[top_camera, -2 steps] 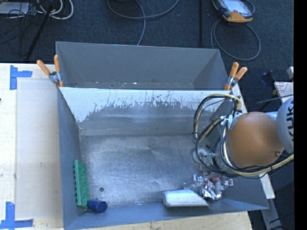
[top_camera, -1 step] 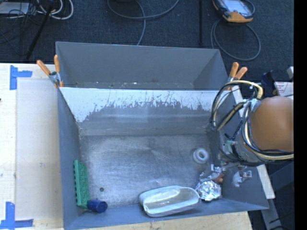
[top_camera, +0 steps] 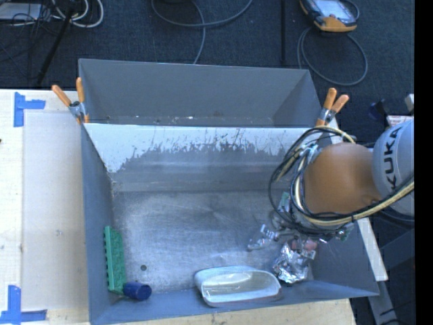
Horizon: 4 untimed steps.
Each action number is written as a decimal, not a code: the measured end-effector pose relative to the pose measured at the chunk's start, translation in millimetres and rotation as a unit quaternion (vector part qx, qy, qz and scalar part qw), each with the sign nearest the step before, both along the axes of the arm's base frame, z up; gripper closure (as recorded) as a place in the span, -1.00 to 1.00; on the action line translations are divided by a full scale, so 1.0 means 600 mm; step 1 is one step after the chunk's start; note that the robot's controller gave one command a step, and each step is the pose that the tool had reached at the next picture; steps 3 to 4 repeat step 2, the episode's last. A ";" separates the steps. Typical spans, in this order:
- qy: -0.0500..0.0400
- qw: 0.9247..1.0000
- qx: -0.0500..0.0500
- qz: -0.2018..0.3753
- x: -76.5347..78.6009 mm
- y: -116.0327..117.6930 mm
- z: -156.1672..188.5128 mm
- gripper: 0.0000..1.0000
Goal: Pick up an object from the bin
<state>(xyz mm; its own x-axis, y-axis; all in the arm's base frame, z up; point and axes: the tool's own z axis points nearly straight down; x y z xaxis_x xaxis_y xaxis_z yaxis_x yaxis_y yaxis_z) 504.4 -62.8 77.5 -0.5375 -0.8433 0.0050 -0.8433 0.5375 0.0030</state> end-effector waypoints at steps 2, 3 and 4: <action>-0.006 1.000 0.001 0.028 -0.002 0.009 0.297 1.00; -0.006 1.000 0.001 0.028 -0.002 0.009 0.297 1.00; -0.006 1.000 0.001 0.028 -0.002 0.009 0.297 1.00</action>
Offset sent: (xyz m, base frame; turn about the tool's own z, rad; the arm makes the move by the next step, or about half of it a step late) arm 0.0000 0.0000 0.0000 0.0000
